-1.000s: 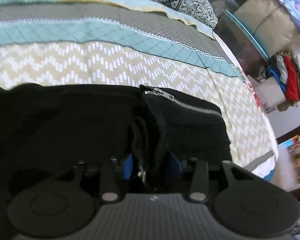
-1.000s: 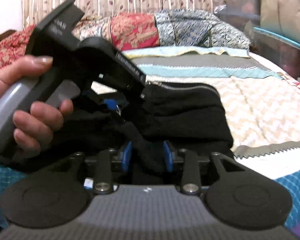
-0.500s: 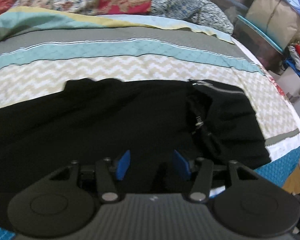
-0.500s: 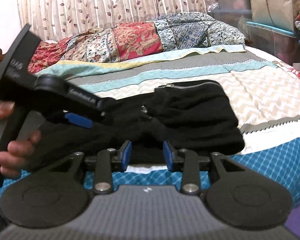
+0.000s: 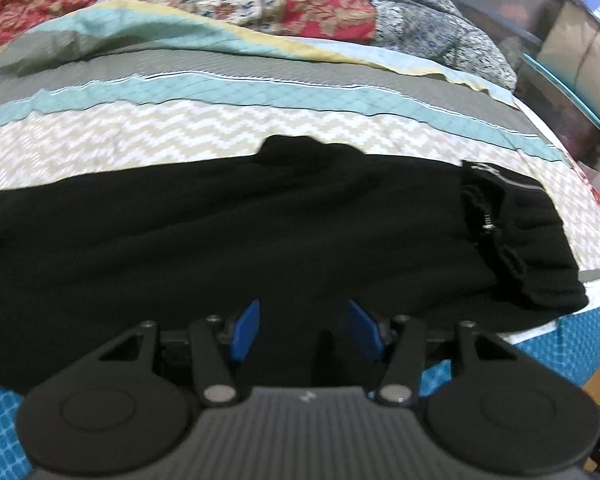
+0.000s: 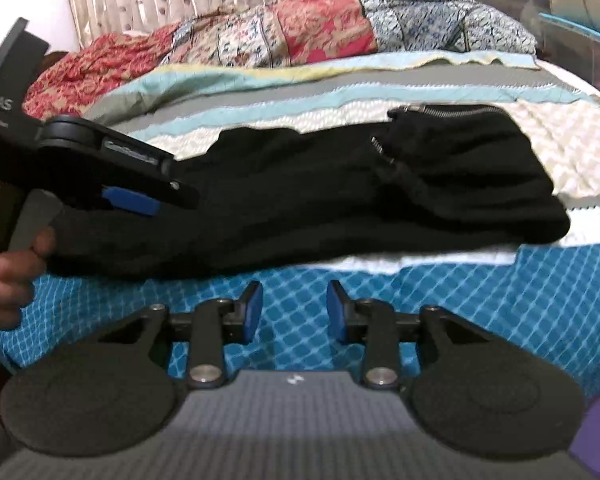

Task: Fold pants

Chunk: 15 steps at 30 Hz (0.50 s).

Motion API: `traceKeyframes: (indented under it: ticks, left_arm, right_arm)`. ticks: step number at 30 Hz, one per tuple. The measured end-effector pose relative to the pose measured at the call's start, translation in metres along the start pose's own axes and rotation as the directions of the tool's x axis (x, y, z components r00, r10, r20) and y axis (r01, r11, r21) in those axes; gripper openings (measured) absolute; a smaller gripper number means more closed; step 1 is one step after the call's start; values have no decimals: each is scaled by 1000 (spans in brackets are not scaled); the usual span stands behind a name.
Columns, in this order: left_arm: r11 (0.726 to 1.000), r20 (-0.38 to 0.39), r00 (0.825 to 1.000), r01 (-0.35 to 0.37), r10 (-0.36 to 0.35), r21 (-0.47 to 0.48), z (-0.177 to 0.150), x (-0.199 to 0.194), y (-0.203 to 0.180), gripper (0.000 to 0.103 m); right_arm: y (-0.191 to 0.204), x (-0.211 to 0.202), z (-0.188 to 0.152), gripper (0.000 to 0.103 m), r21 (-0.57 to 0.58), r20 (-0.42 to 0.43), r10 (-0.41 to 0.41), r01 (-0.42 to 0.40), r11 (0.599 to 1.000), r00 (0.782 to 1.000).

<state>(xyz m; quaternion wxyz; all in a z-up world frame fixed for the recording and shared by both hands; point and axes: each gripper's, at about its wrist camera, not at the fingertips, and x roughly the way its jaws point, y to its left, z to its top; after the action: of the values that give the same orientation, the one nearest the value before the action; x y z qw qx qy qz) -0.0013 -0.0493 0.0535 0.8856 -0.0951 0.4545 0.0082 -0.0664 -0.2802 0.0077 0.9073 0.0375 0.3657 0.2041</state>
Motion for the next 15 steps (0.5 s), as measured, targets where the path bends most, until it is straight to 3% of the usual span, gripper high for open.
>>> traceKeyframes:
  ticks: [9,15]
  left_arm:
    - [999,-16,1000,-14,13,-50,-23,2,36,51]
    - [1000,34,999,12,-12,-5,-55,-12,58,51]
  right_arm:
    - [-9,16,-15,38,86,-68,-46,52,995,997]
    - [-8,14,-18,38,96,-55,-53,58,994,997]
